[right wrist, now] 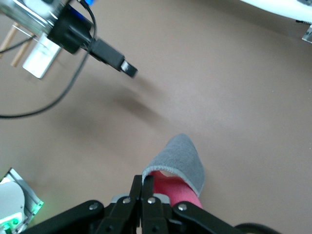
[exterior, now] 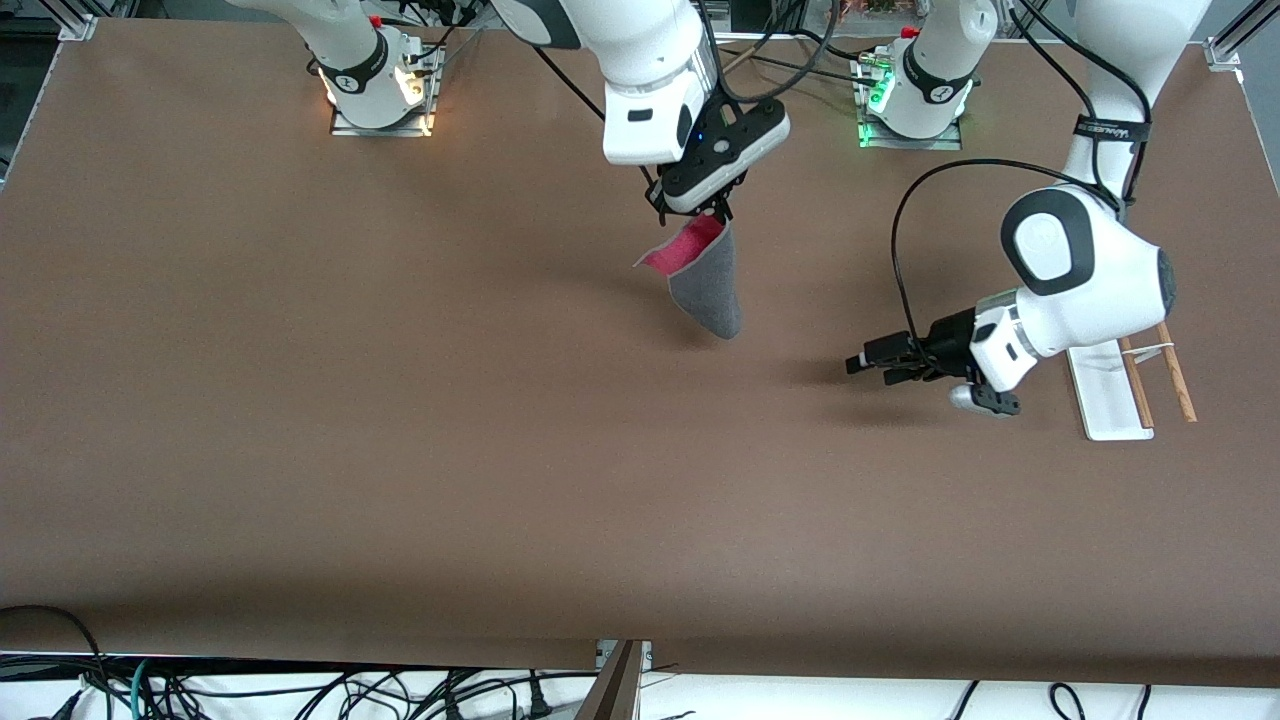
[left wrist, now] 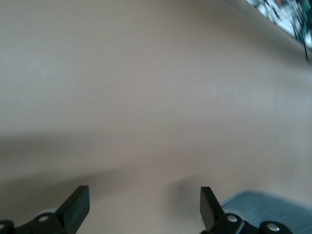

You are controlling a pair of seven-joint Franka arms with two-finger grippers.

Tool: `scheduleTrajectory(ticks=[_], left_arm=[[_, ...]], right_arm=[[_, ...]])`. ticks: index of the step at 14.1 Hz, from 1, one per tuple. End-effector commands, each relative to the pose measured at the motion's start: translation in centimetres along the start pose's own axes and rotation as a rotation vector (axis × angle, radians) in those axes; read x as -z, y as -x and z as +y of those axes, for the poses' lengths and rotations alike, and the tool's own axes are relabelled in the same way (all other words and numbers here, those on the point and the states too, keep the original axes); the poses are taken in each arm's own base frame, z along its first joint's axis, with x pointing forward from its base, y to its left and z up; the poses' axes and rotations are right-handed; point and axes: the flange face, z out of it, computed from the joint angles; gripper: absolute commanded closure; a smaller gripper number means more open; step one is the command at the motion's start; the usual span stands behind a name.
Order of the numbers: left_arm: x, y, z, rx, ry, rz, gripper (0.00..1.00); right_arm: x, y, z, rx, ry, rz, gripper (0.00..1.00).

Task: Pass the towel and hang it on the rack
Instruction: 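Hold the towel with the right gripper while the left gripper approaches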

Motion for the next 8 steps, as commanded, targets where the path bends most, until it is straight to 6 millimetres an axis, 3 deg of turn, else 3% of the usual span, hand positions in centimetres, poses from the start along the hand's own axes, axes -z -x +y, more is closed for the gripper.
scheduleTrajectory(ticks=[1,5,8], left_arm=[[0.1,1.6,1.1,-0.251,-0.008,0.011,0.0],[-1.2,3.3,3.7,-0.67,0.019,-0.023,0.0],[-1.9,3.9,3.7,-0.893,0.034,-0.032,0.0]], right_arm=[[2.2,0.1,-0.2,-0.021,-0.018,0.007,1.0],[3.0,0.1,-0.2,-0.026,-0.03,0.016,1.0],[3.3,0.0,-0.1,-0.026,-0.03,0.021,1.0]])
